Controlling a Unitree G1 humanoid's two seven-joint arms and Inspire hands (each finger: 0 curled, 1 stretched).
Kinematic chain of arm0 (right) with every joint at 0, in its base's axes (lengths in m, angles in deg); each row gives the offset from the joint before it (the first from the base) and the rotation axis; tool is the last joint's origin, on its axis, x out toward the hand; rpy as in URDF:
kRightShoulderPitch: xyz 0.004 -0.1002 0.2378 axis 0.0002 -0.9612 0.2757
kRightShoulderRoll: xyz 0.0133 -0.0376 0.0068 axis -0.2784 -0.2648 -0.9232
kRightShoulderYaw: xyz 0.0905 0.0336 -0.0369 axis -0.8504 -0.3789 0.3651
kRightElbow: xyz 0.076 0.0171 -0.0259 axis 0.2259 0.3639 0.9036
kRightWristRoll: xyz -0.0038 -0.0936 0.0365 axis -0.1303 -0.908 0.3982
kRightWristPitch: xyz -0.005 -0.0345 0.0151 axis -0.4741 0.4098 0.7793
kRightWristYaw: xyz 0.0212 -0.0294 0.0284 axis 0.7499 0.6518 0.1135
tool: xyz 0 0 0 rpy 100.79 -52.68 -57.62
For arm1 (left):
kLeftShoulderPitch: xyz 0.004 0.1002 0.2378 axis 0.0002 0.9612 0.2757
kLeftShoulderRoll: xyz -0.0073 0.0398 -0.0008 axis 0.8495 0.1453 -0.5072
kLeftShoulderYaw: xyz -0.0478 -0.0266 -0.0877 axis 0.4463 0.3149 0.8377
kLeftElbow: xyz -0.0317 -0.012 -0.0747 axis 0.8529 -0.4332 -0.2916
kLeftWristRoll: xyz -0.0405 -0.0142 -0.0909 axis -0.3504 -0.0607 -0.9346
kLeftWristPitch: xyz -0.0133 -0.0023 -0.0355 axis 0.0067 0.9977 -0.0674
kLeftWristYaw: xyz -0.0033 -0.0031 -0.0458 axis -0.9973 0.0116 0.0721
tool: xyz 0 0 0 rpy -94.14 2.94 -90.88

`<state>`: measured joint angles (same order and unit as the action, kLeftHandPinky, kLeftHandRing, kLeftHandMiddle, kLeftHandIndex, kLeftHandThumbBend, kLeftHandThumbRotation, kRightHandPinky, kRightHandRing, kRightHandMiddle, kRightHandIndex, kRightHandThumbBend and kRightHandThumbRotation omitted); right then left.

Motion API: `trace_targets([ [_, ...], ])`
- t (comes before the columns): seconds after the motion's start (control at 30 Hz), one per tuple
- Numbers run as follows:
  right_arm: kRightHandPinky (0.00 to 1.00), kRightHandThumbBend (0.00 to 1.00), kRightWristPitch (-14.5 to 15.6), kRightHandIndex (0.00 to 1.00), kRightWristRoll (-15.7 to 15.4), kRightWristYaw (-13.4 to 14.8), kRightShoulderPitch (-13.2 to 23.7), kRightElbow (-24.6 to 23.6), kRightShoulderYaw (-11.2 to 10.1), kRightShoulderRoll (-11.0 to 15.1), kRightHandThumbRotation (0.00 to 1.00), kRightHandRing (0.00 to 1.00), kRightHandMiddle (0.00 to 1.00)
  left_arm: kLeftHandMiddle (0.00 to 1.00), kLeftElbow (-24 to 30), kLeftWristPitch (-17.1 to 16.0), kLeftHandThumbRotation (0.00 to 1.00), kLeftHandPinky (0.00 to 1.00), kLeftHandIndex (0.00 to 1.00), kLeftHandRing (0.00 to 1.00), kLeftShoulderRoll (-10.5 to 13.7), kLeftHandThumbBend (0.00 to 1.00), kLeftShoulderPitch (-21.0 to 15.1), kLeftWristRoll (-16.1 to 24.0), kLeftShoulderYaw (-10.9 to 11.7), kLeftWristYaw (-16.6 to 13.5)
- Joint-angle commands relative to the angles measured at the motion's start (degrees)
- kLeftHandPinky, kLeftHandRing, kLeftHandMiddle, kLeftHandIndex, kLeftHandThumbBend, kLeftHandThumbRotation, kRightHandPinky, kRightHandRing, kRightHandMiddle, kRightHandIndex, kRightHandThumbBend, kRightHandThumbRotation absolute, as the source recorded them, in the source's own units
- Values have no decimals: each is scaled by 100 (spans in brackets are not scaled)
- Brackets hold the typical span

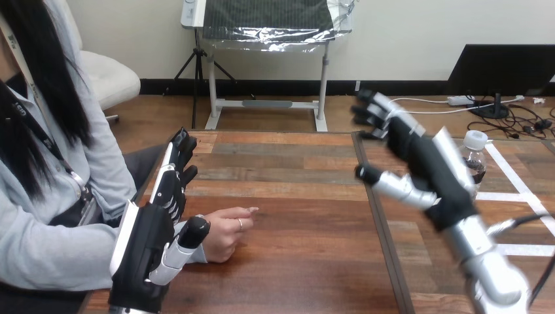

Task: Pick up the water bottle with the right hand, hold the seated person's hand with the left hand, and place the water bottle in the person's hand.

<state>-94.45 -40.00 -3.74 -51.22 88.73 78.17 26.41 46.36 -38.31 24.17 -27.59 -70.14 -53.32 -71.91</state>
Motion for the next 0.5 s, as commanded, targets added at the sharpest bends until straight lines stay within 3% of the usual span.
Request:
trace_targets([
  [0.0, 81, 100, -267, 89, -101, 474, 1273, 120, -316, 449, 61, 85, 86, 100, 143, -74, 89, 96, 100, 100, -58, 100, -262, 33, 28, -33],
  [0.47, 86, 100, 40, 89, -85, 812, 1912, 367, -414, 906, 54, 89, 87, 100, 134, -102, 89, 96, 100, 100, -80, 100, -239, 2, 26, -32],
])
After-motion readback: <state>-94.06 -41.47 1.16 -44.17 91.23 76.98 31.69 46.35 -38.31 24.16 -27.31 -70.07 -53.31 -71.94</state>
